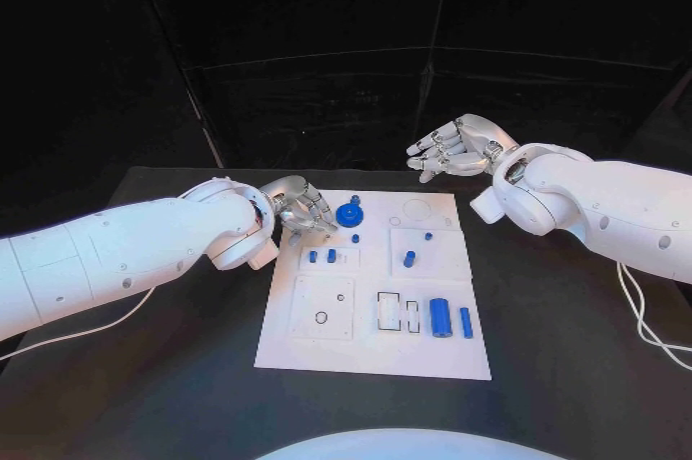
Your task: Assemble the parts on the task board
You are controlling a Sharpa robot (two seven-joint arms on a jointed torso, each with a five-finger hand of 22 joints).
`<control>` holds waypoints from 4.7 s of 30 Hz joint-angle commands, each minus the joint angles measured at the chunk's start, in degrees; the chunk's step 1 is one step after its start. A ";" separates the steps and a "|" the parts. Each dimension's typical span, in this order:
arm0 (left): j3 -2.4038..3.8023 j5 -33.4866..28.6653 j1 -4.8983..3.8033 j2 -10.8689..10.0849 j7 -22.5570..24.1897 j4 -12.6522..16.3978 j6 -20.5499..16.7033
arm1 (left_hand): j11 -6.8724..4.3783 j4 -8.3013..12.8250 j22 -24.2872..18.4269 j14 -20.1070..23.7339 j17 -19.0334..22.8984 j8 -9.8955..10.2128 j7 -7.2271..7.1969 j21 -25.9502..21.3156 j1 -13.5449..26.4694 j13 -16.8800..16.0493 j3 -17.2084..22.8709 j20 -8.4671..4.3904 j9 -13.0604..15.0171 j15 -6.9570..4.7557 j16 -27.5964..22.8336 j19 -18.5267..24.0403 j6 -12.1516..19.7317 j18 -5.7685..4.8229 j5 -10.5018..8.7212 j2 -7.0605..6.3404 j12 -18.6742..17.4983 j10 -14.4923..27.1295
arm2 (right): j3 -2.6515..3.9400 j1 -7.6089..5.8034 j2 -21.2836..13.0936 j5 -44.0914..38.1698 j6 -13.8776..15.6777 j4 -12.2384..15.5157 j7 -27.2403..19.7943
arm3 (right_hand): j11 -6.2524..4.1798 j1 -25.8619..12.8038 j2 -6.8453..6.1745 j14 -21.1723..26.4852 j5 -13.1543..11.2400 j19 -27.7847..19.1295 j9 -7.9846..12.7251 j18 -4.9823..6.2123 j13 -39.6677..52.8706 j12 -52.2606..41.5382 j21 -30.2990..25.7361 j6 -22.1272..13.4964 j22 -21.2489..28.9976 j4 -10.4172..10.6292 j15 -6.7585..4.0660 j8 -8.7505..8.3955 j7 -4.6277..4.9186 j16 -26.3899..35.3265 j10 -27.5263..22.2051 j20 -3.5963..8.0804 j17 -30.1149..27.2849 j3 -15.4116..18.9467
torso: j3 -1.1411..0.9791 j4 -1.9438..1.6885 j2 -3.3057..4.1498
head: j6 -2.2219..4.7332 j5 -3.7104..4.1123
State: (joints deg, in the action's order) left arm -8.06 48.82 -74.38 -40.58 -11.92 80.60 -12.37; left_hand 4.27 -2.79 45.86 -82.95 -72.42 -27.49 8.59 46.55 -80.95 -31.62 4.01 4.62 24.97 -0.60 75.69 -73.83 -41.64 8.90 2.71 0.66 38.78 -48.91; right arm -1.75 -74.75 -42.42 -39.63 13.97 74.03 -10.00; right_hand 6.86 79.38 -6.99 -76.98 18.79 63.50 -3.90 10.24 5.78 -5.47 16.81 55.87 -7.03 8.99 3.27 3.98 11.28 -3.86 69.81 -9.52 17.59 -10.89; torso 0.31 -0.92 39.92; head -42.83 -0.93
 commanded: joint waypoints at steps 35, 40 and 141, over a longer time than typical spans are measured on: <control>-1.42 33.45 1.14 11.76 10.50 -10.83 2.42 | 0.28 4.43 8.52 -2.65 3.79 13.89 -0.63 9.10 -0.75 22.11 7.21 0.35 -15.64 0.02 0.18 -8.08 -11.71 -1.39 0.10 -3.62 -18.25 -7.13 | 0.03 -0.09 0.70 0.08 -0.12 -0.02 -0.54 | 0.16 -0.09 0.20 0.17 0.28 0.47 -0.01 0.30 -0.07 0.22 -0.26 -0.27 0.13 0.07 0.20 0.05 0.04 0.10 -0.34 -0.17 -0.09 0.21 | -0.03 0.07 0.02 | 0.01 0.72; -1.42 33.91 1.15 12.27 9.51 -11.22 4.21 | 0.14 4.58 8.54 -2.76 4.10 14.21 -0.74 9.09 -0.67 22.83 8.20 0.19 -16.05 -0.13 0.16 -8.20 -12.54 -1.41 0.11 -3.68 -18.72 -8.08 | 0.03 -0.09 0.78 0.08 -0.13 -0.03 -0.53 | 0.16 -0.09 0.20 0.17 0.28 0.47 -0.01 0.30 -0.07 0.22 -0.26 -0.27 0.13 0.07 0.20 0.05 0.04 0.10 -0.34 -0.17 -0.09 0.21 | -0.03 0.01 0.01 | -0.09 0.77; 0.43 26.55 1.16 1.77 8.23 -4.18 1.92 | -0.77 6.90 9.56 -2.71 6.71 17.65 -1.05 9.31 2.50 27.28 20.95 -0.75 -19.19 -0.95 0.59 -8.94 -19.06 -1.72 0.05 -4.00 -24.26 -17.19 | 0.02 -0.08 0.98 0.01 0.25 -0.49 -0.29 | 0.16 0.04 0.86 0.17 0.63 0.78 -0.02 0.30 -0.16 0.17 -0.65 -0.31 0.41 0.13 0.19 0.08 0.07 0.10 -0.40 -0.15 -0.21 0.02 | 0.00 -0.08 -0.06 | 0.41 0.67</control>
State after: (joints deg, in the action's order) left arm -7.70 76.60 -73.16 -38.68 -3.31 76.30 -10.63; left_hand 3.37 4.19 55.37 -84.05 -65.78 -10.04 7.26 55.71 -78.94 -4.40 24.60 3.99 5.87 -1.53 76.11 -82.55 -60.41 7.97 2.87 -3.28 14.86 -65.73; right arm -1.76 -74.74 -41.54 -39.66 14.03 73.52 -9.93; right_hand 6.86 79.56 -6.80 -76.98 19.06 63.91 -3.90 10.23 5.69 -5.47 16.41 55.87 -6.70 8.99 3.27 3.98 11.28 -3.86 69.81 -9.50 17.47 -10.89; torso 0.32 -1.09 39.85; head -42.46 -0.19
